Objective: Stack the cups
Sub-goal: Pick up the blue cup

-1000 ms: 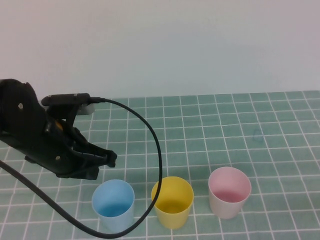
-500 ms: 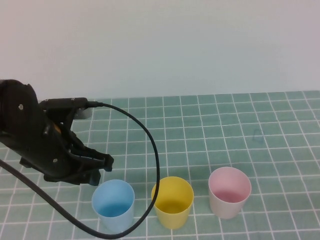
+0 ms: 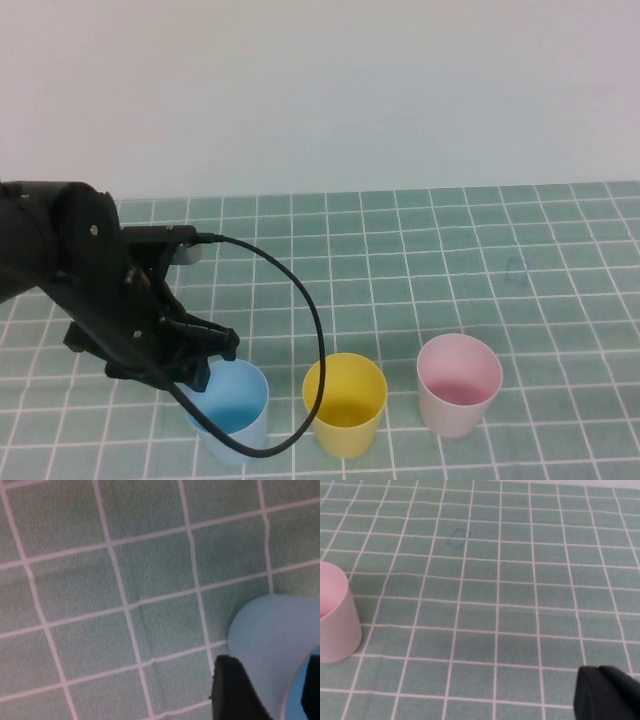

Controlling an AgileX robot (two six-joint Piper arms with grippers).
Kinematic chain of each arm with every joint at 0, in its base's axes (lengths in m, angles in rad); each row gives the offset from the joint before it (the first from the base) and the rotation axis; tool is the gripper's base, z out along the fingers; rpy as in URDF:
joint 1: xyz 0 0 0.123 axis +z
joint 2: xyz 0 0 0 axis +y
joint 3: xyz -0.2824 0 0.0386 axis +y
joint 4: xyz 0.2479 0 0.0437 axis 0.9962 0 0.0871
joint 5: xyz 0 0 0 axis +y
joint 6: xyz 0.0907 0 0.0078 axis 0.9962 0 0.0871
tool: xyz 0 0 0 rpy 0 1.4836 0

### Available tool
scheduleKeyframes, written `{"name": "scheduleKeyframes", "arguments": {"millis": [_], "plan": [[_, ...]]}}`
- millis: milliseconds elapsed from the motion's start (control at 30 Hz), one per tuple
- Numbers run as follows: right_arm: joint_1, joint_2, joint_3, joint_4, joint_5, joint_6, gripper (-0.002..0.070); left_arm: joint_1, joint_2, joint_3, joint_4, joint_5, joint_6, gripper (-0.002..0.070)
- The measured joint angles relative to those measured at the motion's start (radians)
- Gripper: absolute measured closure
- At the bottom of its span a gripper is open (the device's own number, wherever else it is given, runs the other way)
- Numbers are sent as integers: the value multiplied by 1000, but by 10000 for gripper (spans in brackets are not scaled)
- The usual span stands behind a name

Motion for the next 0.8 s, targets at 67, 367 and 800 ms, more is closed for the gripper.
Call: {"name": "scheduleKeyframes", "arguments": {"millis": [67, 367, 800], "plan": [[0, 0, 0, 0, 0, 0, 678, 0, 19, 0, 0, 4, 0, 375], [0, 0, 0, 0, -2, -2, 678, 0, 52, 0, 5, 8, 5, 585], [0, 0, 0, 0, -4, -3, 678, -11, -75, -241, -17, 195, 55, 676]]}}
